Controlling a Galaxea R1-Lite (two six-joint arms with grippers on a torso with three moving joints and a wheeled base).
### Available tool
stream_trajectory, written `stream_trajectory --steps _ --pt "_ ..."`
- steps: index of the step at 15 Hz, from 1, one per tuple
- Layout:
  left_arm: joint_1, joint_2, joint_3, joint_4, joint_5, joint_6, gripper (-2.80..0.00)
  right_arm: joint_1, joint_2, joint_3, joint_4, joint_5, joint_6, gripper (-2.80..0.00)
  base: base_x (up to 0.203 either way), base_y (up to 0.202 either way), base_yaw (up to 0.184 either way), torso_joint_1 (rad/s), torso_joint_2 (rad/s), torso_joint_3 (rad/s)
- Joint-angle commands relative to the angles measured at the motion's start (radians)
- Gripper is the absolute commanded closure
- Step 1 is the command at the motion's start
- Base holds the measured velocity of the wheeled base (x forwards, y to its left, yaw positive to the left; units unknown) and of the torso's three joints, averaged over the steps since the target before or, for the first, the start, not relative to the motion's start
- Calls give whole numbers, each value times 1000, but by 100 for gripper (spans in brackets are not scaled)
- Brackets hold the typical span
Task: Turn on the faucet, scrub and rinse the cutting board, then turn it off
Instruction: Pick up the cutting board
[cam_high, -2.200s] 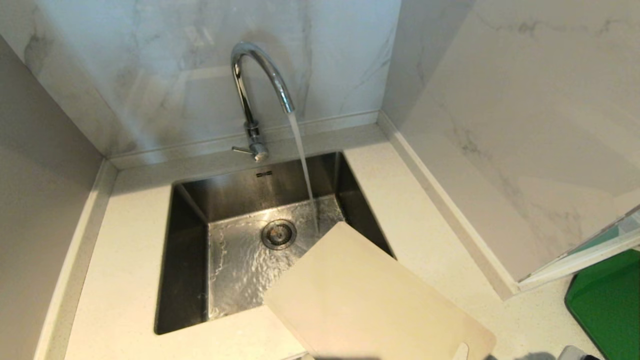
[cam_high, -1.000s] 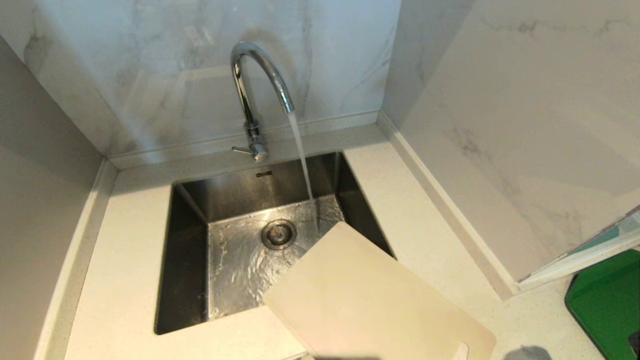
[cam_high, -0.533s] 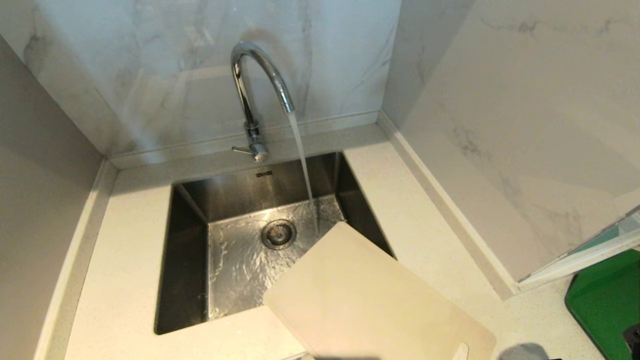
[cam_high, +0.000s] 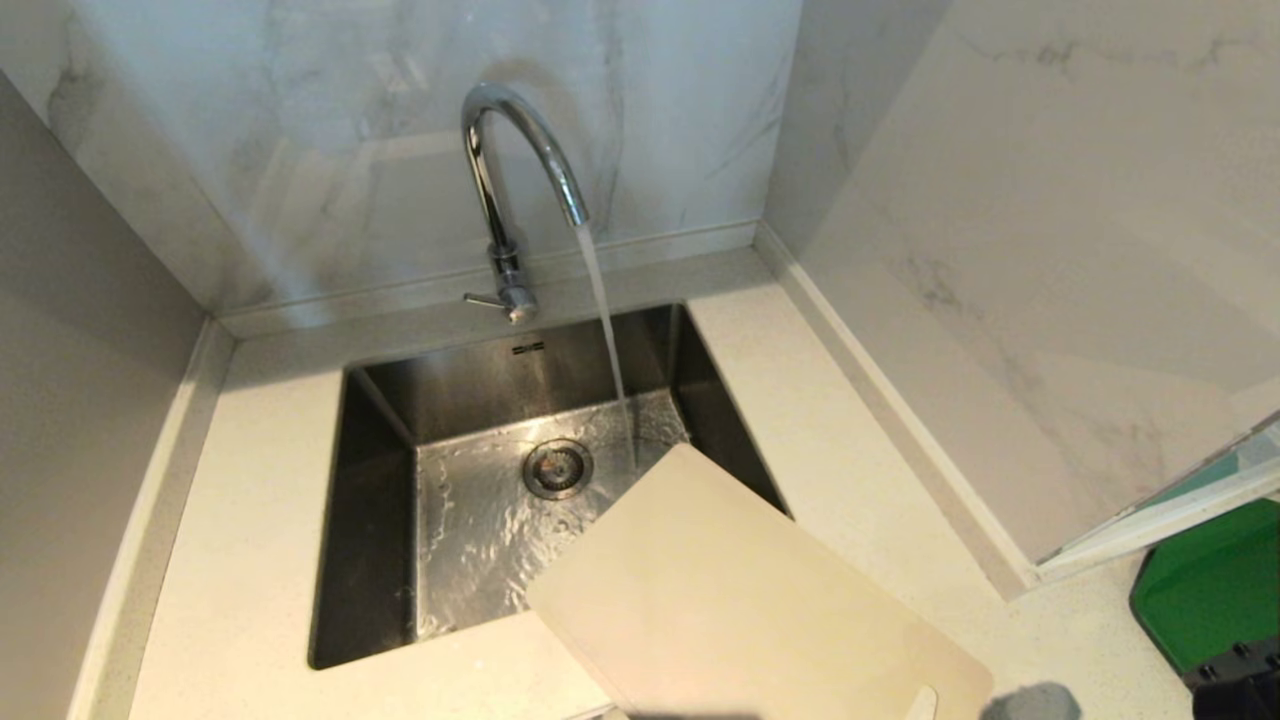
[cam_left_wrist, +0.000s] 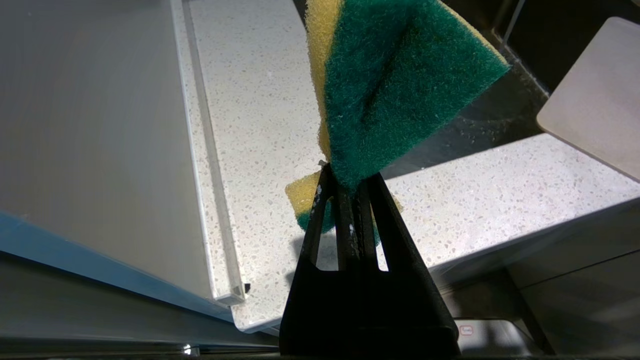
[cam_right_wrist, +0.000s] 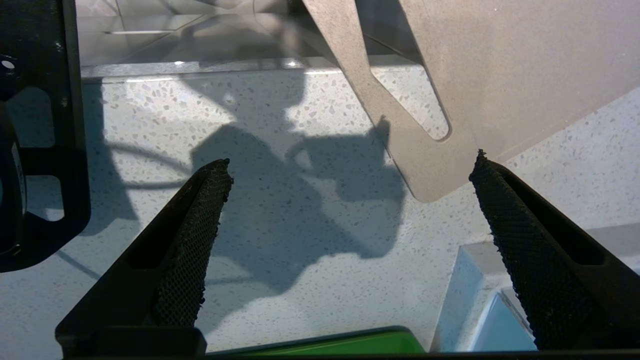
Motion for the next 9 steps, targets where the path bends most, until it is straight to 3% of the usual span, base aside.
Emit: stream_trajectory --steps 1,7,9 --pt "0 1 2 -1 0 0 0 0 27 -13 0 -3 -11 -280 0 0 0 0 0 0" --pt "0 1 2 -1 0 0 0 24 94 0 -11 -43 -34 -280 0 0 0 0 0 0" --pt "0 1 2 -1 0 0 0 37 110 33 -90 -43 -34 -280 0 0 0 0 0 0"
